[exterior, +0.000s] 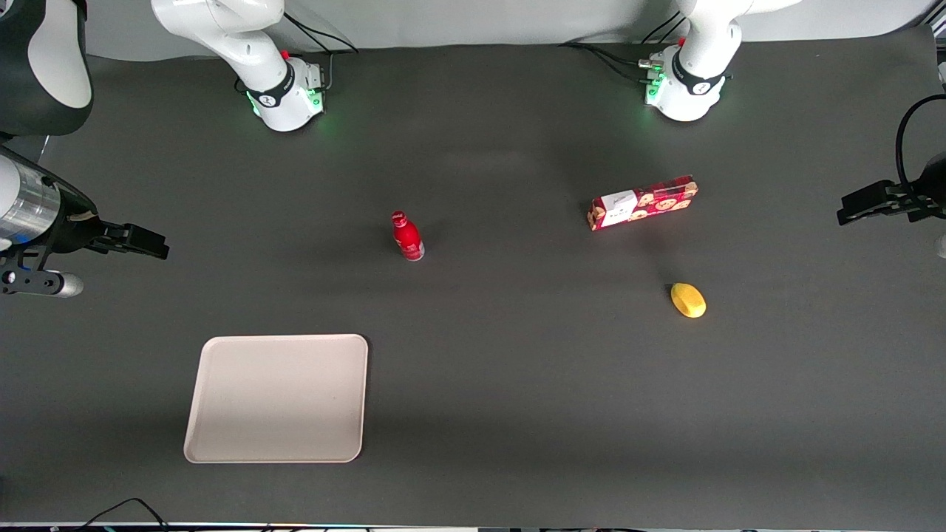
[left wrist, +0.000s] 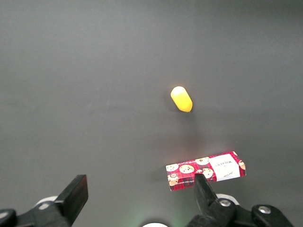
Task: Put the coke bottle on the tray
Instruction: 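Move the open right gripper over the red Coca-Cola bottle and lower it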
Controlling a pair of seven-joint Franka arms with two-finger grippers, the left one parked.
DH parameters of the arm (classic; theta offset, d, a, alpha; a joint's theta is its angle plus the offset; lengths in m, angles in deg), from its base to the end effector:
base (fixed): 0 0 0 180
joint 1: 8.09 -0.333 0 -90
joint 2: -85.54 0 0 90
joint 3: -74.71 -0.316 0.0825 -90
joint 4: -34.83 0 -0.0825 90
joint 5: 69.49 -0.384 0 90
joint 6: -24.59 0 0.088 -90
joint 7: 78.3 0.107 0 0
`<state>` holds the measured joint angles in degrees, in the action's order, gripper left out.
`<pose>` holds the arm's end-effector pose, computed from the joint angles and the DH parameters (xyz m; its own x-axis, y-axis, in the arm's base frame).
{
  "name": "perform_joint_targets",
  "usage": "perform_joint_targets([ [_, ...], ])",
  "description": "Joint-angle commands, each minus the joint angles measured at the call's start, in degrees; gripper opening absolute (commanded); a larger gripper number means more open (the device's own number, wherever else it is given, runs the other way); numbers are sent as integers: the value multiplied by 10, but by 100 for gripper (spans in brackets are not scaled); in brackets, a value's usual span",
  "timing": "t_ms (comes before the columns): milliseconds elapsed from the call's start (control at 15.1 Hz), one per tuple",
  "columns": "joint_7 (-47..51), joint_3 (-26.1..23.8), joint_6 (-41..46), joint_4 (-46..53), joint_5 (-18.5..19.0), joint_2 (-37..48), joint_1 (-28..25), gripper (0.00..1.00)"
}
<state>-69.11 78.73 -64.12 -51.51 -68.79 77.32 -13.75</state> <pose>0.5924 0.0184 0.5705 0.9865 -0.1321 -0.0967 -0.1289 -0.9909 0.0381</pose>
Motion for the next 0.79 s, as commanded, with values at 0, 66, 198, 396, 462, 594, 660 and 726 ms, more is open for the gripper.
perform_joint_targets([
  [0,-2,5,11,23,-10,-4,-8,100],
  [66,-3,5,12,23,-10,-4,-7,100],
  [198,-8,5,13,24,-10,-3,-6,100],
  [396,-9,-3,32,24,-10,2,-10,100],
  [462,-2,-16,49,23,-10,8,-11,100],
  [594,6,-70,65,20,-11,29,-4,100],
  [660,45,-92,73,20,-11,38,-4,100],
  [726,91,-120,83,20,-24,41,-4,100],
])
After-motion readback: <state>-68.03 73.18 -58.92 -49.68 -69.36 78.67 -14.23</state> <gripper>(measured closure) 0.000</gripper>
